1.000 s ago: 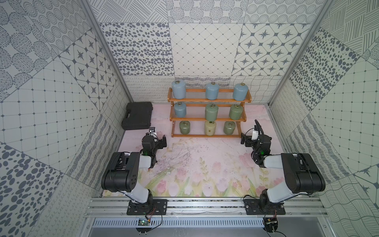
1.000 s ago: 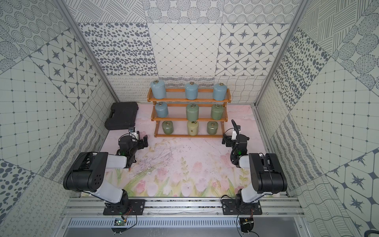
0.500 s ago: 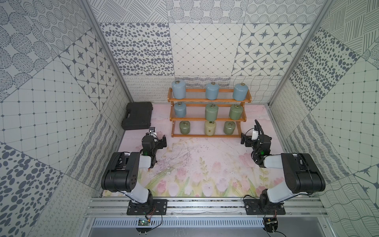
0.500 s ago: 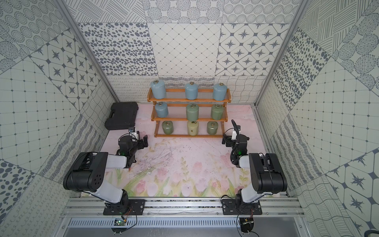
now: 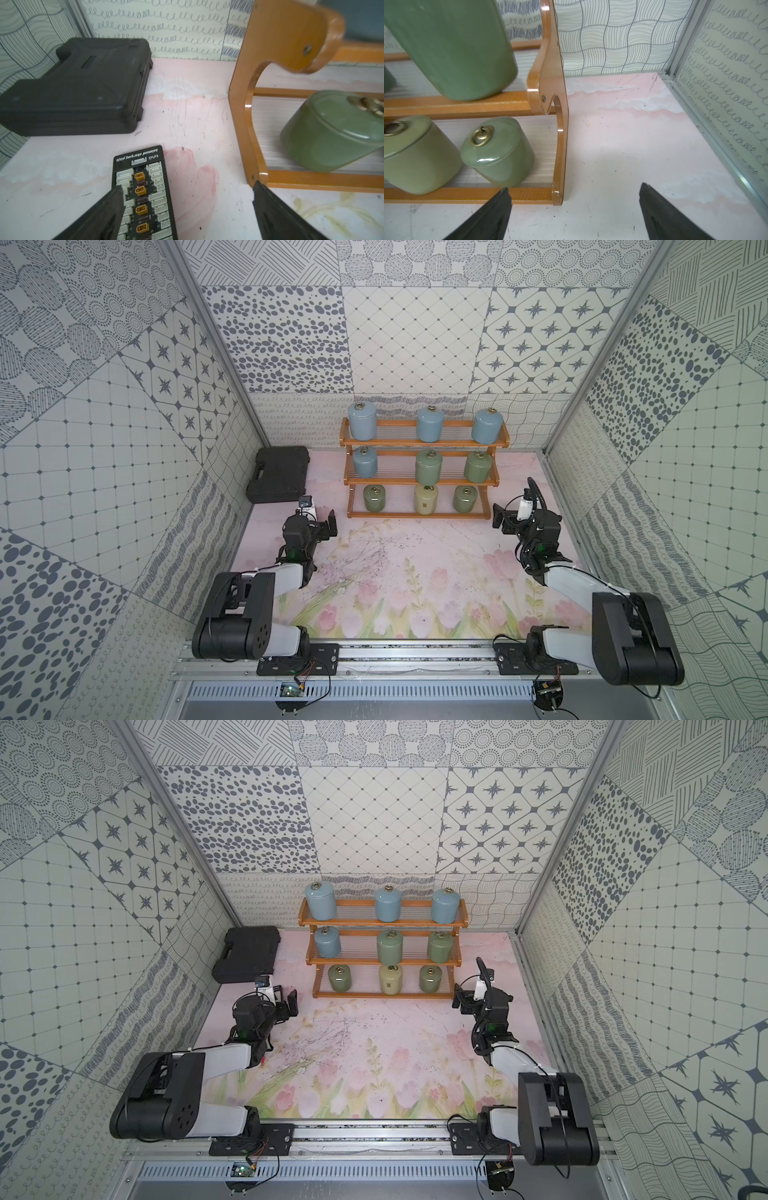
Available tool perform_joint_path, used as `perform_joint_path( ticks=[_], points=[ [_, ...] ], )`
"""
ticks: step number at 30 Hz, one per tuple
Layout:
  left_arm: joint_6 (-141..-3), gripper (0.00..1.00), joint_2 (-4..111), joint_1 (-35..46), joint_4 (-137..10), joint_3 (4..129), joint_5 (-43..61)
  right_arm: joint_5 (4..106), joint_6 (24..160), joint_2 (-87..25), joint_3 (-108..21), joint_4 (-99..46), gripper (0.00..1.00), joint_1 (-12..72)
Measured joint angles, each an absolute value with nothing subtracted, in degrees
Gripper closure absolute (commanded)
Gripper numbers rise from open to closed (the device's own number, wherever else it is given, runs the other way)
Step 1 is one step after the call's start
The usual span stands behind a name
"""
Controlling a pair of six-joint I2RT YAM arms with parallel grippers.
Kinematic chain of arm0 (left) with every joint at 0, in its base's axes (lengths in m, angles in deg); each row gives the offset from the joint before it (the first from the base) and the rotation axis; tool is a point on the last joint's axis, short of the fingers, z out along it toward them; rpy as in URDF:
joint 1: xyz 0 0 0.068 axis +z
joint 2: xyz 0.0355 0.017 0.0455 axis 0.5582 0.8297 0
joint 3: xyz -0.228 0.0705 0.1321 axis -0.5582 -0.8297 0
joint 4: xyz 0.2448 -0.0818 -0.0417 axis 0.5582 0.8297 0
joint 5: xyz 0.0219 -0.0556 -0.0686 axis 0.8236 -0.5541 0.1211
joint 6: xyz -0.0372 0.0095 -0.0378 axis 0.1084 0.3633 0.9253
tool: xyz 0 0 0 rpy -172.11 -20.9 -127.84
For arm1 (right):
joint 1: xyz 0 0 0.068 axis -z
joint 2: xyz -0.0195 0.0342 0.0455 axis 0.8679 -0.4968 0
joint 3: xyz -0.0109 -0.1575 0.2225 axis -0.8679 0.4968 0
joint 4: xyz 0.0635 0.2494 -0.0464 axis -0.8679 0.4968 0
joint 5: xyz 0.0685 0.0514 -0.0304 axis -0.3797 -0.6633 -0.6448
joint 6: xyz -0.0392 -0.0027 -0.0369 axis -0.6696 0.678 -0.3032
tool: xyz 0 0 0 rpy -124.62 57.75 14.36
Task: Remove the tea canisters from the shelf
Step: Pick up the tea canister from the shelf.
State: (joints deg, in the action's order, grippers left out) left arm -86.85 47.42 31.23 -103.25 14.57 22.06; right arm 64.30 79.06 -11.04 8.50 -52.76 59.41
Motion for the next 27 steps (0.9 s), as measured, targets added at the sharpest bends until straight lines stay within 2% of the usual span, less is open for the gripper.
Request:
perform_joint_path(
  ticks=[7,13,18,27],
  points=[
    [-85.17,0.00,35.37,29.42,-95.10,17.39,21.62,64.26,80.90,5.53,6.88,-36.19,0.00,59.15],
    [-83.36,0.00,30.08,28.28,-87.69,21.12,18.26,62.73,81.44,9.49,-4.48,-23.01,0.00,58.28],
    [-81.74,0.00,27.96,27.43,-83.89,23.09,13.97,62.03,80.92,7.35,-15.30,-15.95,0.00,55.35],
    [-79.16,0.00,27.66,25.48,-80.10,23.68,8.84,64.04,76.83,-9.68,-41.60,-5.09,0.00,41.18]
  ],
)
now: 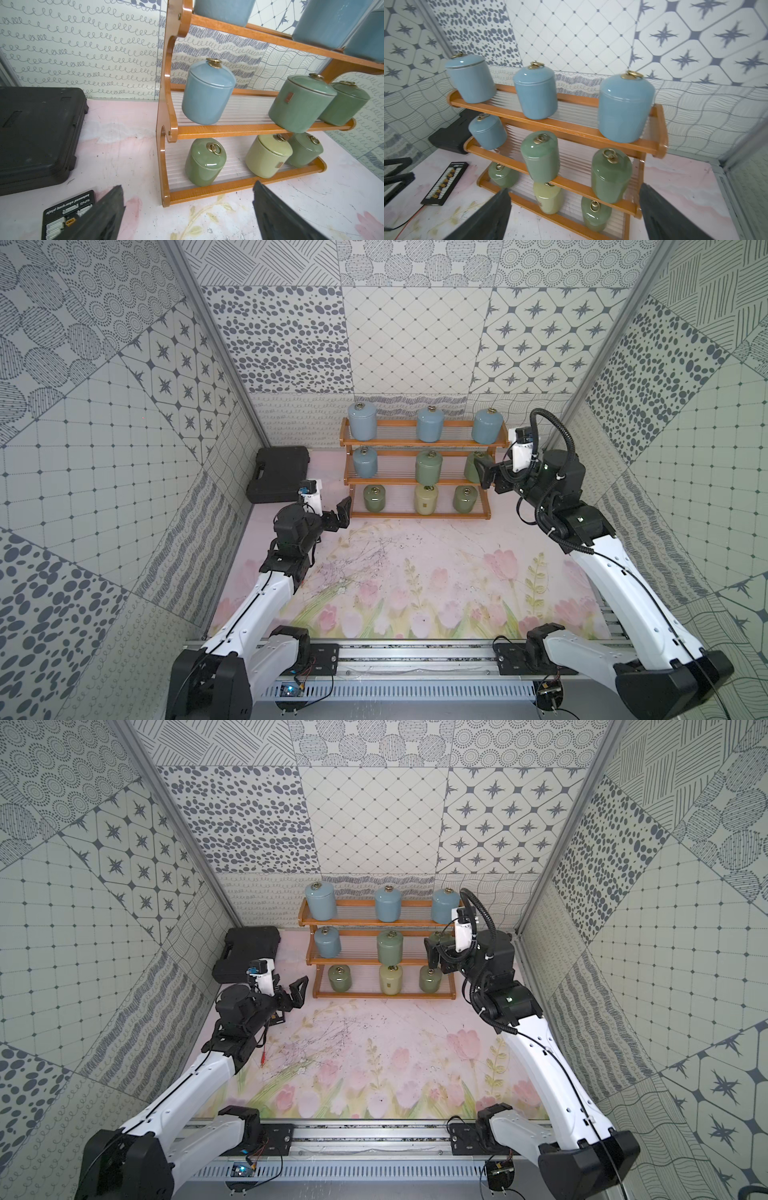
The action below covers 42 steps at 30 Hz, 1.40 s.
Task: Remove the tea canisters from the shelf
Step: Pick up the tea canister from the shelf.
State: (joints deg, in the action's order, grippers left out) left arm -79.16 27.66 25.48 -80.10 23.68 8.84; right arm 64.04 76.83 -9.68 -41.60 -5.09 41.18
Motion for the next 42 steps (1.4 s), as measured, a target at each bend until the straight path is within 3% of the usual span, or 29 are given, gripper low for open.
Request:
perform_joint_path(
  ticks=[20,35,42],
  points=[
    [-76.84,0.00,30.15,22.91,-79.75,23.68,4.34,64.52,80.68,-43.28,-84.79,9.27,0.00,34.45],
    [-76.84,0.00,30.35,22.32,-79.73,23.57,3.59,68.04,81.71,-62.77,-113.83,21.11,0.00,32.92],
    [-76.84,0.00,30.37,22.27,-79.73,23.57,3.40,69.13,81.68,-67.47,-119.95,25.03,0.00,32.57]
  ],
)
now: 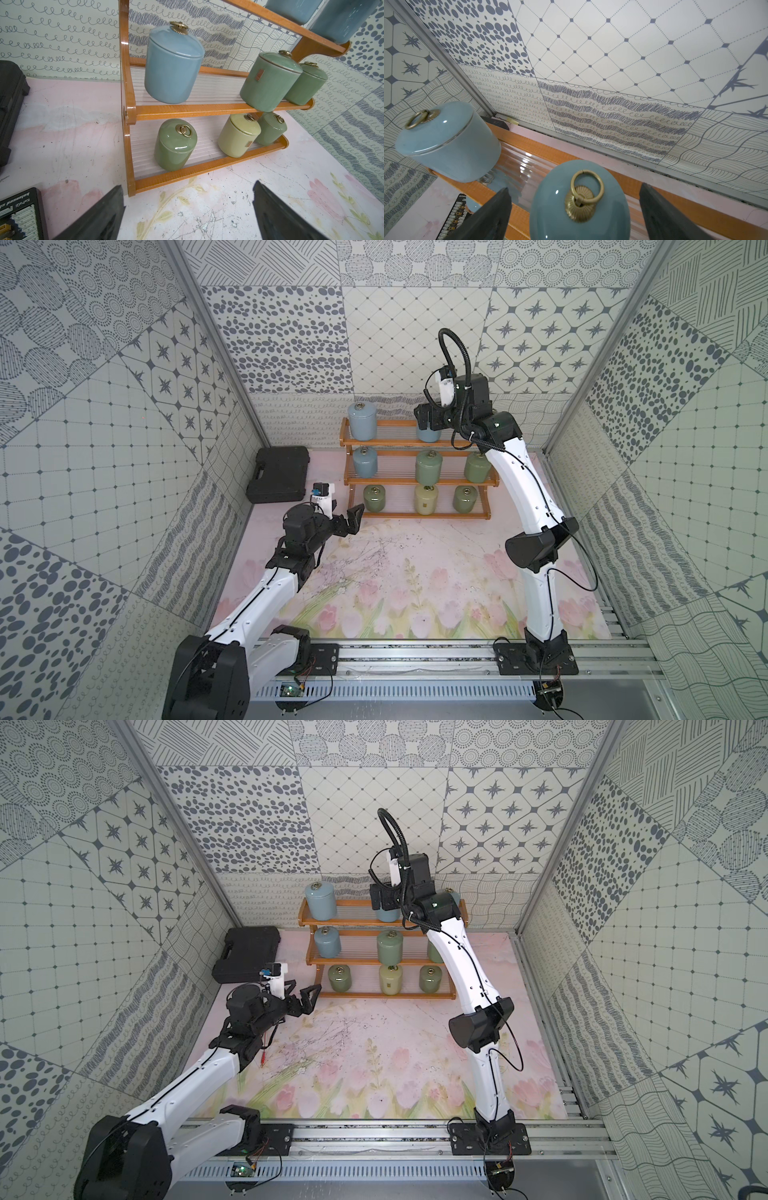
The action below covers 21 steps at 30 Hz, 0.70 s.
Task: Remove the tea canisters from the shelf
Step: Pick up the tea canister from the shelf.
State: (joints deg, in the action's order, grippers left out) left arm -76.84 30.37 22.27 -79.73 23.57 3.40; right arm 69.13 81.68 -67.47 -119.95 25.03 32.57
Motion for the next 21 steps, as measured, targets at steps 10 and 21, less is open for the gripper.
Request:
perform_joint_path(
  ticks=[10,21],
  points=[
    [-76.38,0.00,31.16,22.27,-79.80,23.53,2.70,69.66,81.68,-68.72,-120.15,25.55,0.00,32.57],
    [-75.25,0.00,30.76,22.01,-80.00,21.91,2.26,69.48,81.68,-70.57,-120.26,25.51,0.00,32.57]
  ],
)
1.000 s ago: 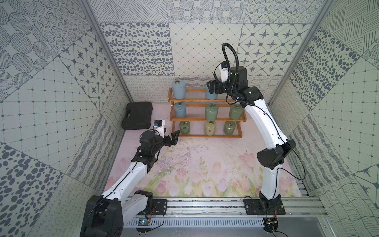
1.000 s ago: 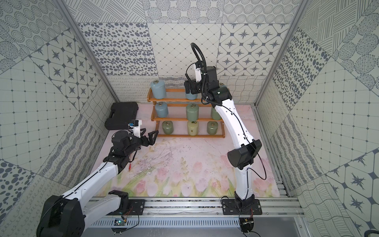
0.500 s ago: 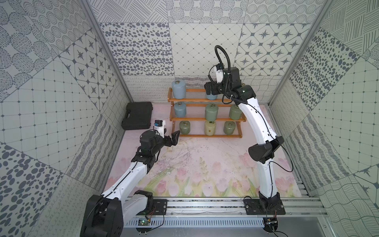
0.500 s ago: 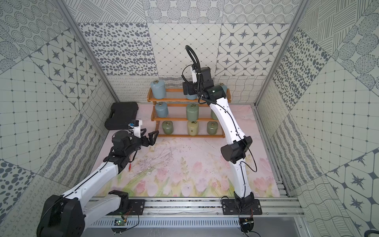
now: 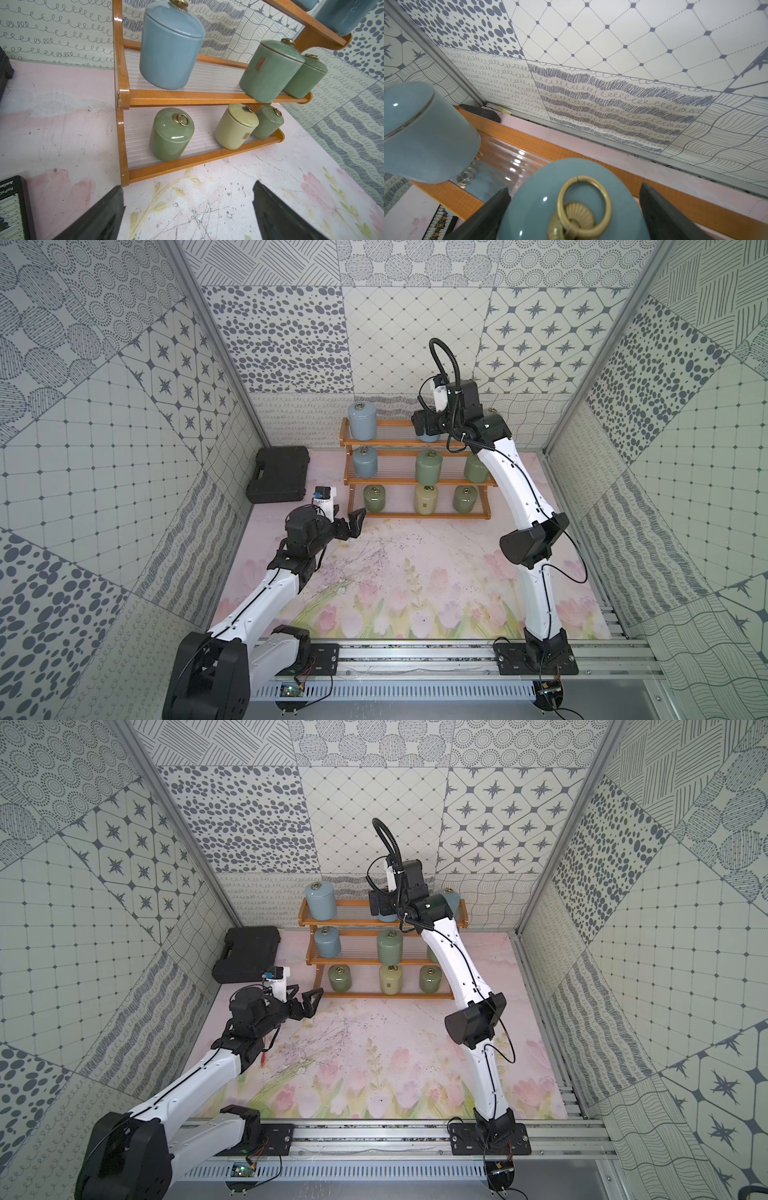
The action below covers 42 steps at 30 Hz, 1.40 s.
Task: Remove the tea canisters from the shelf
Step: Pick up the tea canister from the shelf.
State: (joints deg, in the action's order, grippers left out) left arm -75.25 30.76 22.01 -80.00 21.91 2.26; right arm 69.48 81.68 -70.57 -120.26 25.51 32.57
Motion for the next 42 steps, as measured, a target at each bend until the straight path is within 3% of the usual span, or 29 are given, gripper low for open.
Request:
perform_joint_path(
  ticks=[7,26,42],
  points=[
    [-74.39,0.00,30.59,21.99,-80.02,21.63,2.13,68.78,81.47,-70.57,-120.26,25.38,0.03,32.57],
    [-74.02,0.00,30.67,21.83,-80.02,21.63,2.13,66.62,79.52,-70.49,-119.39,24.13,0.35,32.59],
    [-73.87,0.00,31.11,21.62,-80.10,21.63,2.17,60.59,77.71,-65.48,-112.54,23.30,0.41,32.49]
  ],
)
